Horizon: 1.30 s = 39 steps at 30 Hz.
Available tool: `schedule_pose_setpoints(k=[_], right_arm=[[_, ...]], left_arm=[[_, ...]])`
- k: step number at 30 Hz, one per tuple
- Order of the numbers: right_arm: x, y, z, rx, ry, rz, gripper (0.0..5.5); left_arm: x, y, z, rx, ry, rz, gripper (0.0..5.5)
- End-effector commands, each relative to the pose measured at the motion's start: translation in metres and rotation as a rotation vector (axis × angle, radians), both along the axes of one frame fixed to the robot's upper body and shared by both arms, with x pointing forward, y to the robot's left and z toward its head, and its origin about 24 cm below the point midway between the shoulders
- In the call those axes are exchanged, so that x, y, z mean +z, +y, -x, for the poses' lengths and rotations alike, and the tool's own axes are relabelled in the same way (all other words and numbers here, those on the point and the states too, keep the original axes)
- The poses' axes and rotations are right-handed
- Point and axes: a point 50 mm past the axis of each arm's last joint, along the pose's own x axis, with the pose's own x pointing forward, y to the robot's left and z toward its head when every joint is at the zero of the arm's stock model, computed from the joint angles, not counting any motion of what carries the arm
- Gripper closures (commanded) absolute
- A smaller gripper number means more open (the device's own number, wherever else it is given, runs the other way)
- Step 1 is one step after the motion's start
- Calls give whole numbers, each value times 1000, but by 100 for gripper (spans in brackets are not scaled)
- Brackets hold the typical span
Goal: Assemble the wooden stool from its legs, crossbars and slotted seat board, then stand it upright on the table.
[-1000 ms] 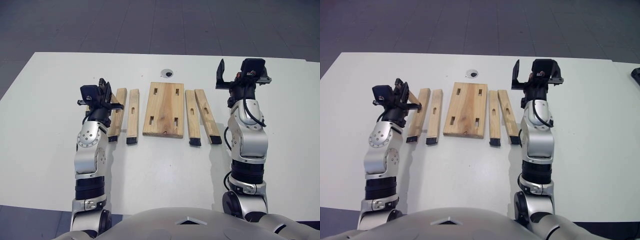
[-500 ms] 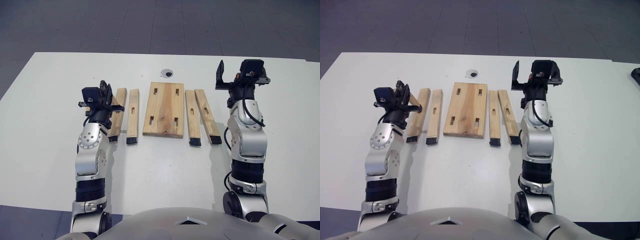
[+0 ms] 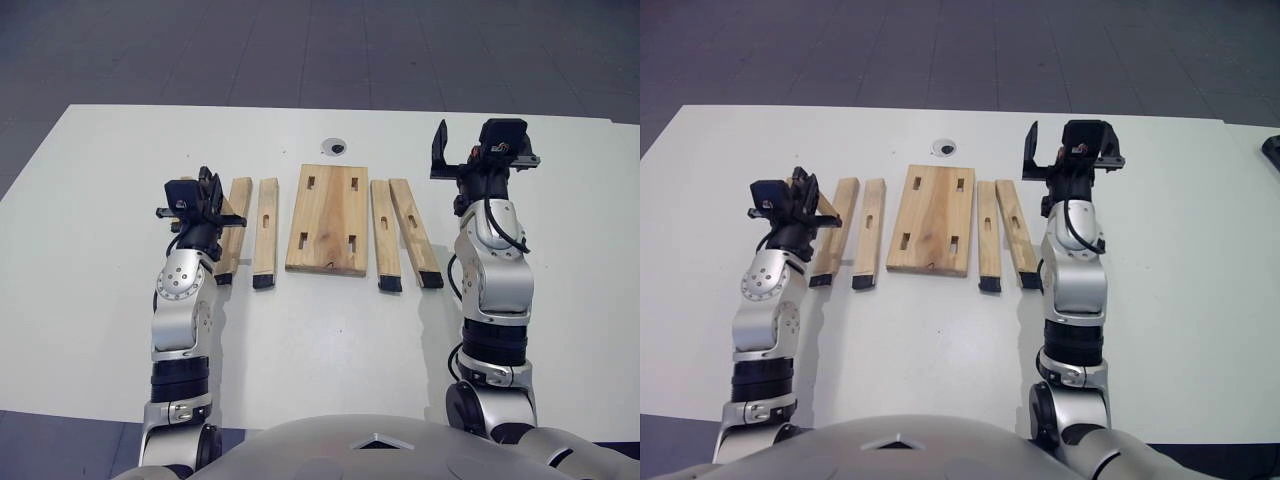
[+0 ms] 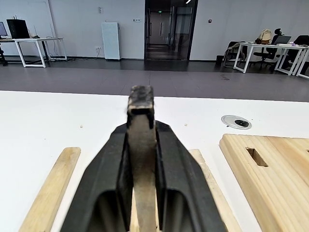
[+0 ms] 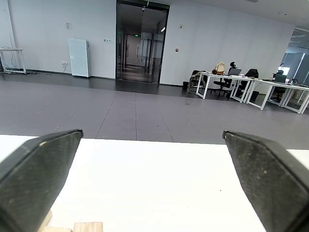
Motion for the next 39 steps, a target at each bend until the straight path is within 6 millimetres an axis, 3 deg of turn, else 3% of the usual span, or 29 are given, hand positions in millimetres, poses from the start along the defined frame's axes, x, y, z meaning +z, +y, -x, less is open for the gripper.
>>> schedule_pose_setpoints(k=[1,6,11,15,23,24,39], right_arm=[[3,2,-1,3,-11,-5,10],[9,5,-3,18,-28,-3,10],[11,6,-7,31,-30,4,10],[13,10,-10,58,-32,13,10],[15,12,-15,85,-33,30,10],[15,12,-15,86,-34,31,10],[15,11,-16,84,-36,35,10]], left_arm=[[-29,6,10,16,128,-30,508],[-67,17,33,49,309,-64,508],[-90,21,40,36,495,-93,508],[-100,26,45,69,535,-74,508],[-76,16,25,45,382,40,508],[-74,17,24,51,373,43,472],[-48,18,11,68,229,60,235]])
